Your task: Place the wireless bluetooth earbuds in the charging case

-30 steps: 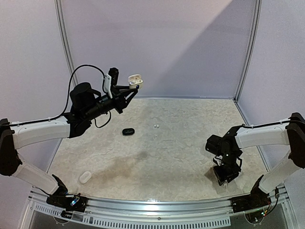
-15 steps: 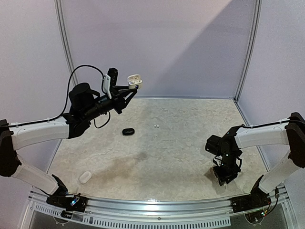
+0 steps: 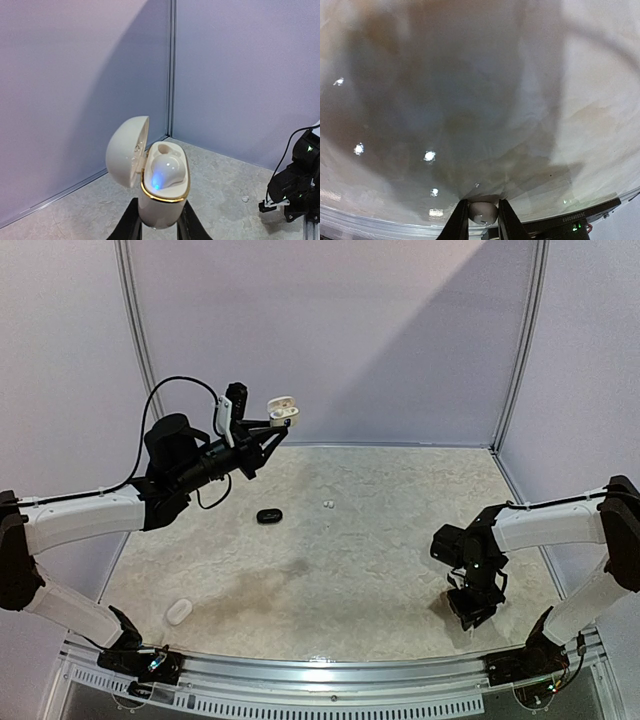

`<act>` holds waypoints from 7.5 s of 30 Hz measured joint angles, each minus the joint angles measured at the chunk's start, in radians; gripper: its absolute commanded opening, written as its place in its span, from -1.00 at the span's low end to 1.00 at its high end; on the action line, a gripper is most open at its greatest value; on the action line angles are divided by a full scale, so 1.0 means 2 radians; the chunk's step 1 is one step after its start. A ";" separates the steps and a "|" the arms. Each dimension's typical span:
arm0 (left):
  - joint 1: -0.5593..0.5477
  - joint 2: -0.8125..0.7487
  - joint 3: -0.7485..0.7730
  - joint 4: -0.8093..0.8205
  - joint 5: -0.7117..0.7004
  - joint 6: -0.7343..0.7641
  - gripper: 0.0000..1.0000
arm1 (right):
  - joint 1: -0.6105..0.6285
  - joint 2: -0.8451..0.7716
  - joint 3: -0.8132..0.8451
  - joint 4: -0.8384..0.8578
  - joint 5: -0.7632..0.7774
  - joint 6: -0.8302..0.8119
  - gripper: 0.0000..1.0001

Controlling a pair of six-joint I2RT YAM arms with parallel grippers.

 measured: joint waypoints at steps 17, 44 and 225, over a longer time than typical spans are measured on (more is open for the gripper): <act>0.000 0.000 0.000 0.003 0.003 0.009 -1.00 | 0.007 0.006 0.226 -0.046 0.056 -0.023 -0.97; -0.006 0.000 0.000 0.048 0.029 0.073 -1.00 | 0.141 0.090 0.505 0.503 0.075 -0.342 -1.00; 0.000 0.000 0.045 0.156 0.169 -0.111 -1.00 | 0.010 0.066 0.328 0.812 -0.294 -0.238 0.11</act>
